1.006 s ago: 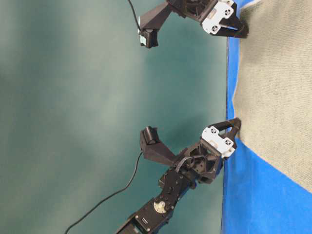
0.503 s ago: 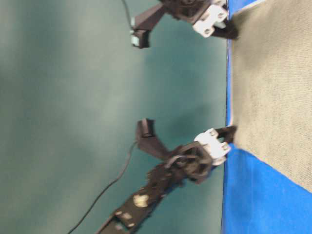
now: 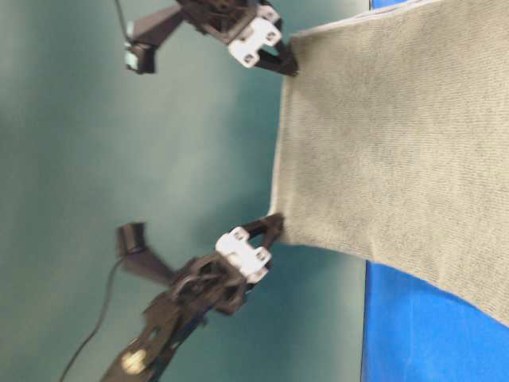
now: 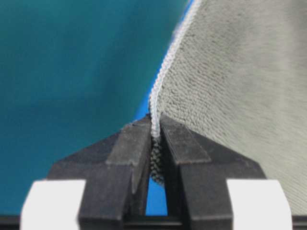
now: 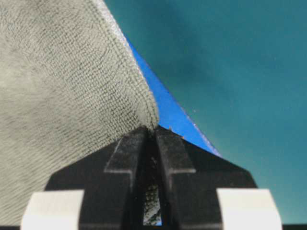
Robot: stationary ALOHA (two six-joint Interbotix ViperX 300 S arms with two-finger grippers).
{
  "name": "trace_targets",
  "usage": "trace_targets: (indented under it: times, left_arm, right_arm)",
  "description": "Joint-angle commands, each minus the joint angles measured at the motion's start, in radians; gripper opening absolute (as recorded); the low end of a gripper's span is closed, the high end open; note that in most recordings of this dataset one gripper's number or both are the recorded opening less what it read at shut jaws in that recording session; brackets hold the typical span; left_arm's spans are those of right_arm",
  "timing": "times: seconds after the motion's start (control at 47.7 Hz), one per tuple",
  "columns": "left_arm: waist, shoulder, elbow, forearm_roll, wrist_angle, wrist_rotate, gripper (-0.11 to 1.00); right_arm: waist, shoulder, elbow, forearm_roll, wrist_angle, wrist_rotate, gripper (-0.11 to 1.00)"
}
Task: Fold a large towel.
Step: 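Fold the top edge down over the bottom half with both grippers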
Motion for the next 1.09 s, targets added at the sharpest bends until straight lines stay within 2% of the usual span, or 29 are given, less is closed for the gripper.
trace_targets:
  times: [0.0,0.21,0.356,0.461,0.629,0.776,0.964,1.069]
  left_arm:
    - [-0.035,-0.098,0.040,0.000,0.008,0.005,0.03]
    - [-0.166,-0.229,0.221,-0.003,0.009,-0.005,0.03]
    - [-0.276,-0.295,0.328,-0.003,0.015,-0.104,0.03]
    - [-0.367,-0.322,0.382,-0.003,0.017,-0.133,0.03]
    - [-0.546,-0.319,0.426,-0.014,-0.009,-0.158,0.03]
    - [-0.687,-0.256,0.434,-0.014,-0.060,-0.242,0.03]
    - [-0.788,-0.236,0.430,-0.014,-0.063,-0.353,0.03]
    - [-0.836,-0.229,0.436,-0.014,-0.069,-0.391,0.03]
  right_arm:
    - [0.044,-0.089,0.011,0.000,0.029,0.006,0.05]
    - [0.249,-0.225,0.098,0.021,0.058,0.043,0.05]
    - [0.411,-0.259,0.141,0.046,0.107,0.117,0.05]
    - [0.543,-0.242,0.144,0.048,0.144,0.179,0.05]
    - [0.701,-0.175,0.143,0.049,0.152,0.284,0.05]
    - [0.821,-0.107,0.132,0.049,0.138,0.380,0.05]
    - [0.933,-0.048,0.123,0.049,0.063,0.443,0.05]
    - [0.962,-0.012,0.124,0.049,-0.003,0.462,0.05]
